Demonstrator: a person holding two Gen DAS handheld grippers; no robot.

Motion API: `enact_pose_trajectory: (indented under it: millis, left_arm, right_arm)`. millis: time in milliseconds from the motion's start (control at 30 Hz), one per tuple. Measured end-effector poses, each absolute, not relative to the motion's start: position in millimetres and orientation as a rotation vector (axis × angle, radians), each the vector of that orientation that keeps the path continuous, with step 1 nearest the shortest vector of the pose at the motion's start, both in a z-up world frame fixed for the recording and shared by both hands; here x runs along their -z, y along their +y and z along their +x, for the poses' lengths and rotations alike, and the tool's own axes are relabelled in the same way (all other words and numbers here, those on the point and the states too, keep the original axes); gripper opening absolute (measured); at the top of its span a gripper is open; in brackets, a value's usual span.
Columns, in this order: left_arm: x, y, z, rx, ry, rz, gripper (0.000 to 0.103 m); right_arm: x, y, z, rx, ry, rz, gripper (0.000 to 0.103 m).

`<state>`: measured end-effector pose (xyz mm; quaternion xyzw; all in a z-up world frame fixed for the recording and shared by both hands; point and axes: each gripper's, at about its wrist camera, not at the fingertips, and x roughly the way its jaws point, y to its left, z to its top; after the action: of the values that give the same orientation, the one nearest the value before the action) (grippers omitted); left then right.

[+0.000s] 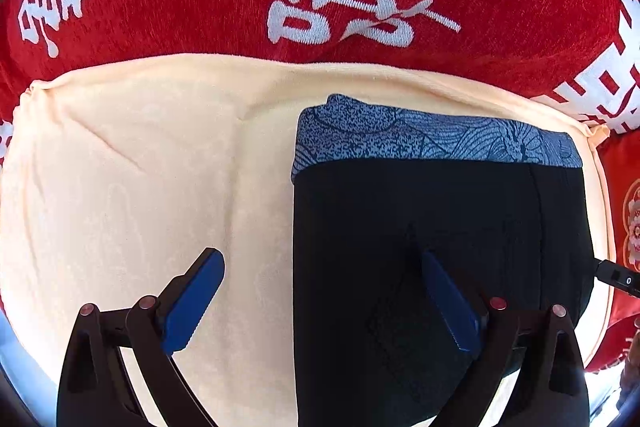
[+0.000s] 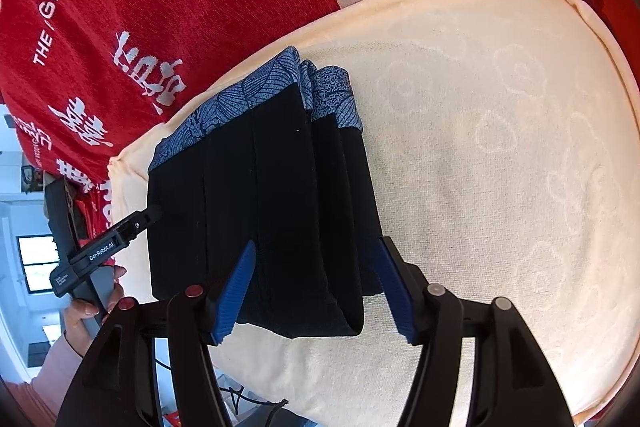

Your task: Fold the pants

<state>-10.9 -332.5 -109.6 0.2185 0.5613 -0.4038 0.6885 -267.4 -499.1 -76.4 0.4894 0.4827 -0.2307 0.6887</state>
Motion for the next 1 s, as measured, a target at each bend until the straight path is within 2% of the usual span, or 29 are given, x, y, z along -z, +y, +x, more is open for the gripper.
enact_pose_trajectory:
  millis: [133, 333, 700, 1000]
  left_arm:
    - [112, -327, -12, 0.921, 1.289, 0.467, 0.1]
    - [120, -315, -10, 0.996, 1.373, 0.417, 0.1]
    - [136, -312, 11, 1.117, 1.466, 0.363, 0.1]
    - [155, -325, 20, 1.24, 1.537, 0.346, 0.1]
  right_arm:
    - [75, -498, -268, 0.518, 1.078, 1.082, 0.078]
    - [76, -497, -267, 0.494, 1.085, 1.063, 0.083]
    - [105, -510, -266, 0.402, 1.121, 1.094, 0.085]
    - [127, -531, -269, 0.271, 1.045, 1.203, 0.085]
